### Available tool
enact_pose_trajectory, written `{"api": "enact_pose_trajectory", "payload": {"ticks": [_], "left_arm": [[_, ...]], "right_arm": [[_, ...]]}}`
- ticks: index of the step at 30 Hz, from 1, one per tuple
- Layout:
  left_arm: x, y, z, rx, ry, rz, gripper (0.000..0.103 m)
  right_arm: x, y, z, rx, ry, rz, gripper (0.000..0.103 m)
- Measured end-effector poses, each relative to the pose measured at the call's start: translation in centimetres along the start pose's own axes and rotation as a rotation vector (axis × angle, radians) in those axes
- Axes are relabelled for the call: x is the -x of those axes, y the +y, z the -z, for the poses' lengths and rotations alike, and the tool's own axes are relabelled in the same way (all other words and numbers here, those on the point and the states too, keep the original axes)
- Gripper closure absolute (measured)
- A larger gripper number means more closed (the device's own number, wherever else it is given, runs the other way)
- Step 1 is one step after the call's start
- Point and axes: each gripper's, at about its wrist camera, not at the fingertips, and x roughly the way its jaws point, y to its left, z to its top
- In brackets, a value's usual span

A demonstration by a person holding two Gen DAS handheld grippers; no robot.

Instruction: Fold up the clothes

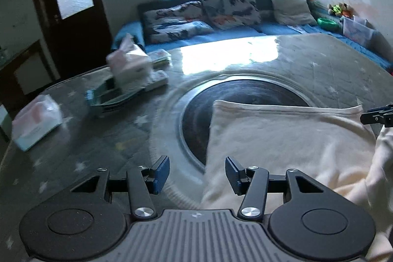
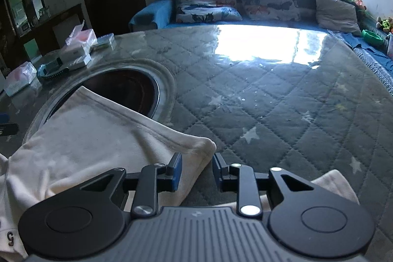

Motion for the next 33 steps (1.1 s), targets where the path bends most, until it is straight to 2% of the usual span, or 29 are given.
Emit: {"api": "enact_pose_trajectory", "payload": {"ticks": [5, 10, 13, 14, 15, 16, 18, 20, 28, 33], "left_arm": [[-3.3, -0.7, -0.8, -0.010, 0.040, 0.029, 0.049], [-5.6, -0.9, -1.5, -0.014, 0.067, 0.035, 0.050], [-6.6, -1.0, -1.8, -0.018, 0.079, 0.050, 0.051], [-6.8, -1.0, -1.8, -0.017, 0.074, 0.058, 0.057], [-7.0, -0.9, -1.9, -0.018, 0.065, 0.070, 0.070], [-7.1, -1.0, -2.0, -0.019, 0.059, 0.078, 0.076], [-7.2, -1.1, -2.1, -0.032, 0.046, 0.061, 0.097], [-7.2, -1.1, -2.2, -0.047, 0.028, 0.035, 0.100], [-7.9, 1.2, -4.1, 0.017, -0.023, -0.065, 0.100], [-9.5, 3.0, -4.2, 0.089, 0.027, -0.084, 0.099]], "right_arm": [[-1.2, -0.1, -0.3, 0.006, 0.020, -0.003, 0.076], [-1.7, 0.2, -1.1, 0.024, 0.024, -0.006, 0.092], [-2.0, 0.6, -1.8, 0.040, 0.014, -0.006, 0.094], [-2.0, 0.8, -2.1, 0.047, 0.009, -0.006, 0.094], [-2.2, 1.0, -2.6, 0.054, 0.002, -0.006, 0.094], [-2.3, 1.2, -3.1, 0.061, -0.005, -0.006, 0.094], [-2.5, 1.6, -4.0, 0.075, -0.020, -0.005, 0.094], [-2.7, 2.0, -5.0, 0.089, -0.034, -0.005, 0.094], [-4.2, 3.9, -9.0, 0.147, -0.098, 0.004, 0.095], [-6.1, 5.1, -11.5, 0.181, -0.132, 0.026, 0.096]]}}
